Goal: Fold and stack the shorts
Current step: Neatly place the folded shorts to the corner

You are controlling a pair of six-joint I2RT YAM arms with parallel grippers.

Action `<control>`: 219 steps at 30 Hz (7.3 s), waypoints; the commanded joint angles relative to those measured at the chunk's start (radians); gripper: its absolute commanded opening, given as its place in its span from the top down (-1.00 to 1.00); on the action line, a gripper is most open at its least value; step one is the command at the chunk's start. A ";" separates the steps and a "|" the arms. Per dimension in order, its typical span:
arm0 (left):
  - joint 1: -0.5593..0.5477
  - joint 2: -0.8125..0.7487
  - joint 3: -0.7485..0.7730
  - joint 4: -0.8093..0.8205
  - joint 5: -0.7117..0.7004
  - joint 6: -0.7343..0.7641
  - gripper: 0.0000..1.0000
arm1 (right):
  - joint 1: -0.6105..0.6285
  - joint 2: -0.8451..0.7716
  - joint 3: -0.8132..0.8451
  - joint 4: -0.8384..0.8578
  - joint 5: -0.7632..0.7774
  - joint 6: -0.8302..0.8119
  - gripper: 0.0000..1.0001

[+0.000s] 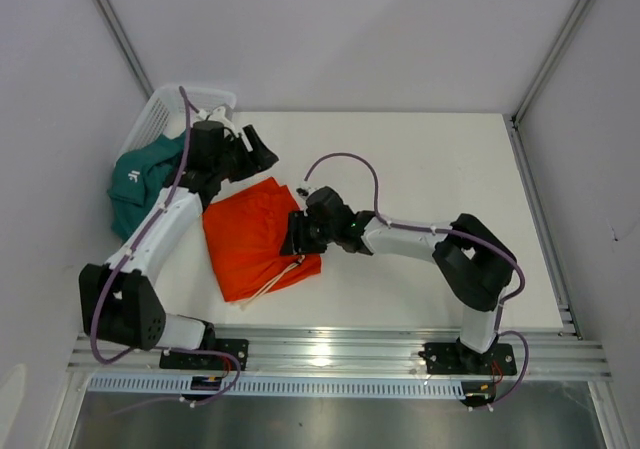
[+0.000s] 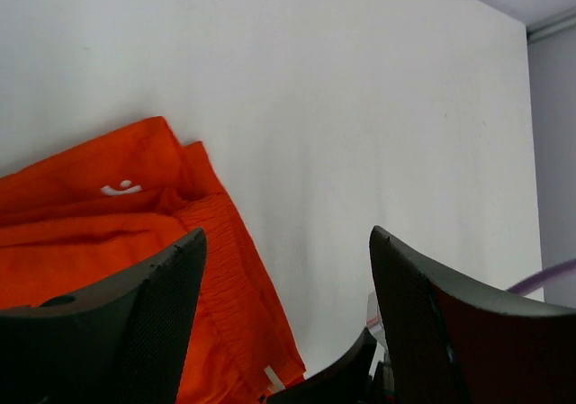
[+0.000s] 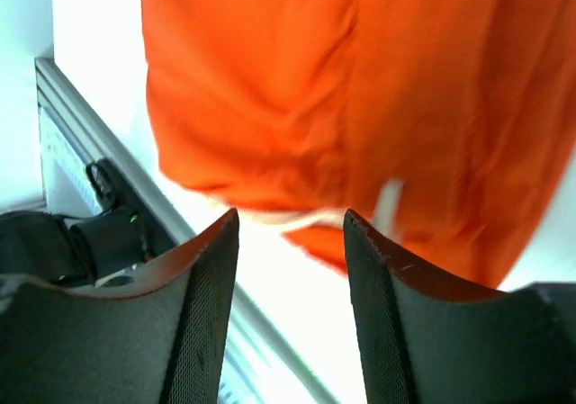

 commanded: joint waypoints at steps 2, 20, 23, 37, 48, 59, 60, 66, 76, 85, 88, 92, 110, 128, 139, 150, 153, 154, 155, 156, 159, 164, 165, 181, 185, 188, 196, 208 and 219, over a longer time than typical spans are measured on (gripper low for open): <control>0.025 -0.135 -0.035 -0.145 -0.154 -0.035 -0.50 | 0.108 -0.098 -0.038 -0.072 0.264 0.235 -0.08; 0.030 -0.391 -0.087 -0.345 -0.200 -0.049 -0.48 | 0.335 -0.082 -0.087 -0.007 0.690 0.877 -0.99; 0.030 -0.411 -0.090 -0.390 -0.200 -0.028 -0.47 | 0.340 -0.043 -0.054 -0.012 0.684 0.911 -0.99; 0.028 -0.484 -0.110 -0.520 -0.437 0.106 -0.45 | 0.337 0.086 -0.026 -0.002 0.696 1.099 -0.99; 0.028 -0.566 -0.192 -0.499 -0.480 0.166 -0.47 | 0.306 0.110 -0.026 -0.008 0.731 1.098 -0.16; 0.028 -0.596 -0.202 -0.490 -0.475 0.172 -0.51 | 0.136 -0.086 -0.127 -0.375 0.716 0.703 1.00; 0.030 -0.596 -0.202 -0.490 -0.472 0.173 -0.51 | 0.113 -0.120 -0.115 -0.437 0.770 0.669 1.00; 0.028 -0.596 -0.204 -0.484 -0.452 0.175 -0.51 | -0.057 -0.256 -0.158 -0.710 0.911 0.372 1.00; 0.030 -0.580 -0.207 -0.482 -0.420 0.184 -0.51 | -0.355 -0.385 -0.106 -0.712 0.900 0.109 -0.99; 0.030 -0.574 -0.208 -0.481 -0.414 0.187 -0.52 | -0.153 -0.266 0.037 -0.609 0.750 0.004 -0.99; 0.028 -0.574 -0.208 -0.478 -0.411 0.187 -0.52 | -0.096 -0.166 0.113 -0.609 0.713 -0.008 -0.96; 0.030 -0.574 -0.210 -0.478 -0.408 0.189 -0.52 | -0.056 -0.053 0.198 -0.597 0.716 0.018 -0.89; 0.030 -0.569 -0.212 -0.476 -0.400 0.192 -0.52 | -0.024 0.257 0.414 -0.597 0.694 0.021 -0.70; 0.028 -0.576 -0.215 -0.465 -0.360 0.199 -0.52 | -0.166 -0.106 -0.170 -0.540 0.749 0.174 -0.63; 0.030 -0.580 -0.218 -0.465 -0.345 0.202 -0.52 | -0.377 -0.381 -0.399 -0.493 0.674 0.184 -0.20; 0.030 -0.576 -0.221 -0.462 -0.343 0.202 -0.52 | -0.387 -0.390 -0.414 -0.523 0.714 0.188 0.85; 0.028 -0.574 -0.219 -0.459 -0.340 0.204 -0.52 | -0.398 -0.425 -0.437 -0.552 0.763 0.289 1.00; 0.030 -0.574 -0.218 -0.461 -0.339 0.204 -0.52 | -0.403 -0.434 -0.440 -0.556 0.771 0.317 1.00; 0.030 -0.573 -0.219 -0.461 -0.338 0.204 -0.52 | -0.418 -0.448 -0.439 -0.554 0.774 0.325 1.00; 0.028 -0.571 -0.218 -0.461 -0.337 0.204 -0.52 | -0.427 -0.450 -0.430 -0.568 0.785 0.340 1.00; 0.030 -0.571 -0.222 -0.459 -0.335 0.204 -0.51 | -0.498 -0.434 -0.387 -0.606 0.786 0.380 1.00; 0.030 -0.573 -0.222 -0.461 -0.335 0.204 -0.52 | -0.646 -0.391 -0.334 -0.667 0.756 0.417 1.00; 0.030 -0.571 -0.222 -0.459 -0.335 0.204 -0.51 | -0.701 -0.393 -0.336 -0.671 0.750 0.430 1.00; 0.028 -0.568 -0.224 -0.459 -0.326 0.207 -0.51 | -0.855 -0.641 -0.540 -0.644 0.788 0.575 1.00; 0.028 -0.566 -0.222 -0.459 -0.326 0.207 -0.51 | -0.890 -0.675 -0.540 -0.632 0.771 0.590 1.00; 0.028 -0.563 -0.225 -0.458 -0.328 0.207 -0.51 | -0.935 -0.681 -0.543 -0.586 0.733 0.596 1.00; 0.030 -0.563 -0.224 -0.459 -0.329 0.207 -0.51 | -0.906 -0.661 -0.448 -0.594 0.769 0.501 -0.44; 0.030 -0.525 -0.205 -0.470 -0.363 0.198 -0.52 | -0.558 -0.680 -0.347 -0.296 0.555 -0.081 -0.71; 0.071 -0.358 -0.005 -0.557 -0.466 0.077 -0.54 | -0.295 -0.528 -0.333 -0.094 0.598 -0.238 -0.90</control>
